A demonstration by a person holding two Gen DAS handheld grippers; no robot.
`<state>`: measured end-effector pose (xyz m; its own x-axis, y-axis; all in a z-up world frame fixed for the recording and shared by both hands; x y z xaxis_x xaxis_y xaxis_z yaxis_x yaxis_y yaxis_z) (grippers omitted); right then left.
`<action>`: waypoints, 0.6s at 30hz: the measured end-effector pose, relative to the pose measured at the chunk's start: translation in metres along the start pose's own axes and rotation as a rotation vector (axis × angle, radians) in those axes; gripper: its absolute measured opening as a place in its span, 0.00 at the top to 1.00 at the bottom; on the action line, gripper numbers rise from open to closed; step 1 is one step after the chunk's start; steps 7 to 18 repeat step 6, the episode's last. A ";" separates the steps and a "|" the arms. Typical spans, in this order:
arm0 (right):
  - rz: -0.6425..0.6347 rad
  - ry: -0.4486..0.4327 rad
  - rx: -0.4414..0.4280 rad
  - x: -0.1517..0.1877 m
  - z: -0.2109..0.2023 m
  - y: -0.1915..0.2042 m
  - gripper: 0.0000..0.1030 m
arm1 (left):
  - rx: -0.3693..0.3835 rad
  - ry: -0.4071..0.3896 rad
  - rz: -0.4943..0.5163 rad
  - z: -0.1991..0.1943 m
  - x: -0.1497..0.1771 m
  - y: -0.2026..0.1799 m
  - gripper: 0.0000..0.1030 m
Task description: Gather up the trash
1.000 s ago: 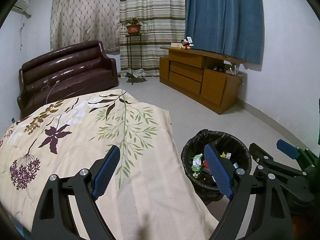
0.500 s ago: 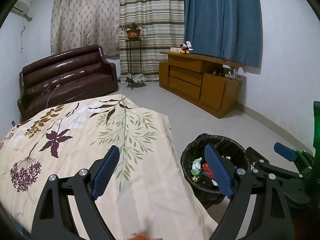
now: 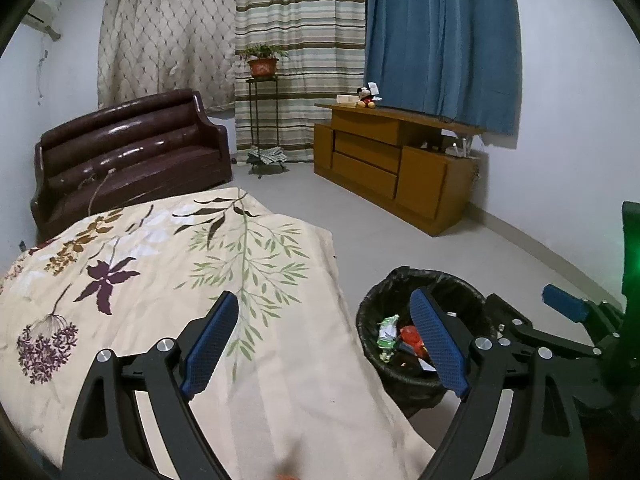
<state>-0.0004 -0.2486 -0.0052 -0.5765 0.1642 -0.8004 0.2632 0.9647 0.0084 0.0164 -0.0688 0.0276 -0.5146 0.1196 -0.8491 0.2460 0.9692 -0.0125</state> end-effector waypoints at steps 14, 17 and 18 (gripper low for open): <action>-0.004 0.004 -0.001 0.001 0.000 0.002 0.29 | -0.018 0.039 -0.016 0.009 0.001 0.010 0.18; -0.004 0.004 -0.001 0.001 0.000 0.002 0.29 | -0.018 0.039 -0.016 0.009 0.001 0.010 0.18; -0.004 0.004 -0.001 0.001 0.000 0.002 0.29 | -0.018 0.039 -0.016 0.009 0.001 0.010 0.18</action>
Point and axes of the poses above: each gripper's, at about its wrist camera, not at the fingertips, and z roughly the way its jaws point, y to its left, x to its underside, the point moved 1 cm from there along z, roughly the way its jaws point
